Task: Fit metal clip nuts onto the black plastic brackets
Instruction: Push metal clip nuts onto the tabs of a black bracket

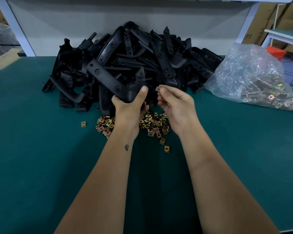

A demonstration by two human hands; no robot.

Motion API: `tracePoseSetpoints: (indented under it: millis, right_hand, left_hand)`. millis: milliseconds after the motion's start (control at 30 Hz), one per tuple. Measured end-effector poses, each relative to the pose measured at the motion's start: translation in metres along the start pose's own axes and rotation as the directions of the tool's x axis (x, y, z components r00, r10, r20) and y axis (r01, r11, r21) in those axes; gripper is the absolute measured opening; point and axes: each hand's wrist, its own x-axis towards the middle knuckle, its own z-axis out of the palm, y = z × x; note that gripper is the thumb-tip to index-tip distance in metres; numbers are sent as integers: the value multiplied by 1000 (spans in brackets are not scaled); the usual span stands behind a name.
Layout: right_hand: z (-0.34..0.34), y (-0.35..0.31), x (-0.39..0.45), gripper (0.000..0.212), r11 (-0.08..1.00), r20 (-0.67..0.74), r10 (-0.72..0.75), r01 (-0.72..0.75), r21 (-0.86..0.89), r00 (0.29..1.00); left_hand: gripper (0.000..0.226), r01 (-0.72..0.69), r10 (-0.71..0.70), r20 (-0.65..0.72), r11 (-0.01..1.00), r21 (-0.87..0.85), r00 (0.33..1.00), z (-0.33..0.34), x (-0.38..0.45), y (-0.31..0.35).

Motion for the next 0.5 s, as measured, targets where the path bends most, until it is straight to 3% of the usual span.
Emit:
tracePoseSetpoints:
  millis: [233,500]
  right_hand:
    - [1,1,-1,12,999,17,-27,27,-19,1000]
    - [4,2,0,13,998,27,19,-21,55,999]
  left_hand:
    - [35,178,-176,39,982,-56,984,4,-2,1]
    - [15,205,-194,113,974,-96,974,6,-4,0]
